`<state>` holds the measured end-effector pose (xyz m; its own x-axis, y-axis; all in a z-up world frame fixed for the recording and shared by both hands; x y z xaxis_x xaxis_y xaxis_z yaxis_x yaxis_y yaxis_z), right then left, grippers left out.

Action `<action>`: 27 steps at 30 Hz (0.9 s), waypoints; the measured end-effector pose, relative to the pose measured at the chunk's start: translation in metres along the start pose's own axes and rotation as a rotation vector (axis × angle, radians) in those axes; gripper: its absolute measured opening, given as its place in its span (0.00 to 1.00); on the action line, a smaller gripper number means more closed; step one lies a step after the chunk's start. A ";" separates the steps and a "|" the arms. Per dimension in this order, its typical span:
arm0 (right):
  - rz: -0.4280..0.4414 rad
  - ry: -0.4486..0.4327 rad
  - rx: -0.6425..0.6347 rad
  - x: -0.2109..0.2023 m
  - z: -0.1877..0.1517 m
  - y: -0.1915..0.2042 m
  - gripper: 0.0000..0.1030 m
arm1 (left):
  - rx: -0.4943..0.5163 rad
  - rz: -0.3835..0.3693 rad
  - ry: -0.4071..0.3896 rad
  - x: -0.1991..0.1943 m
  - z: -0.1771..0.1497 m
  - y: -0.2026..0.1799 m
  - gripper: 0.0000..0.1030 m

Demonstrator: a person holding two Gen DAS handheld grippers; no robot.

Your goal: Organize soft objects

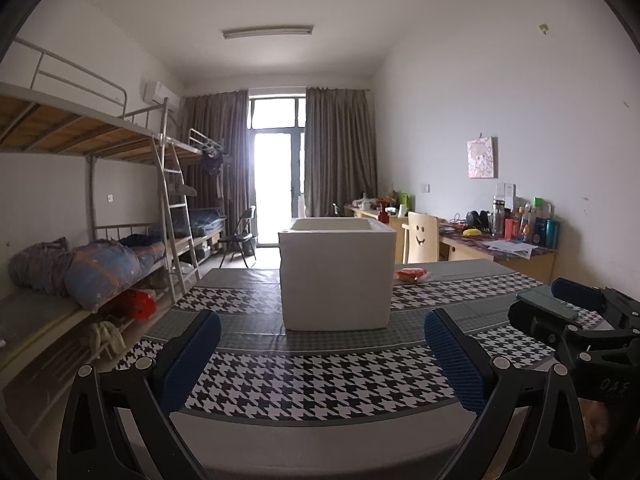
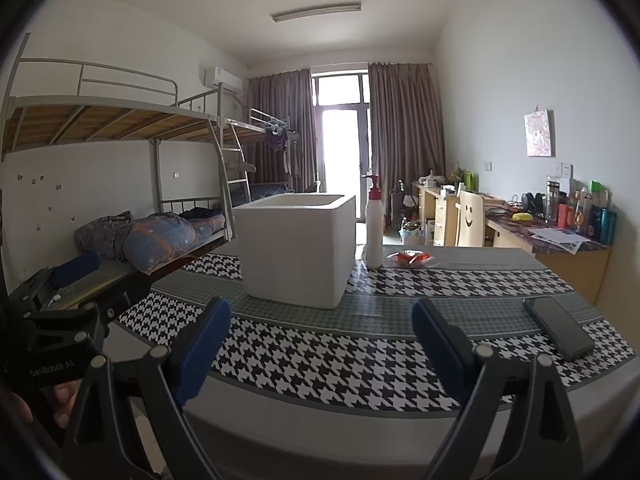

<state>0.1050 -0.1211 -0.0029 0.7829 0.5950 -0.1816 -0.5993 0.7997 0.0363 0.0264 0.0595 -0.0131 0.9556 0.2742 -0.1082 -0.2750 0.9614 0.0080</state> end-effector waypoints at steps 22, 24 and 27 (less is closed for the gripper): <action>0.001 -0.016 0.000 -0.010 0.001 0.003 0.92 | 0.013 -0.001 -0.022 -0.008 0.002 -0.003 0.99; 0.001 -0.011 0.002 -0.009 -0.001 0.002 0.92 | 0.013 -0.001 -0.017 -0.008 0.000 -0.001 0.99; 0.000 -0.003 0.006 -0.008 -0.003 0.001 0.92 | 0.013 -0.001 -0.009 -0.006 -0.001 -0.001 0.99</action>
<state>0.0978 -0.1248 -0.0046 0.7834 0.5953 -0.1787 -0.5983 0.8001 0.0422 0.0211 0.0568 -0.0132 0.9567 0.2735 -0.0992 -0.2728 0.9618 0.0208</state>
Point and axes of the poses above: each gripper's, at about its wrist camera, not at the fingertips, and x roughly the way its jaws point, y to its left, z to its top, the point moved 6 cm from there along x, roughly the way its jaws point, and after that the axes turned 4 degrees about -y, right-handed, at the moved point
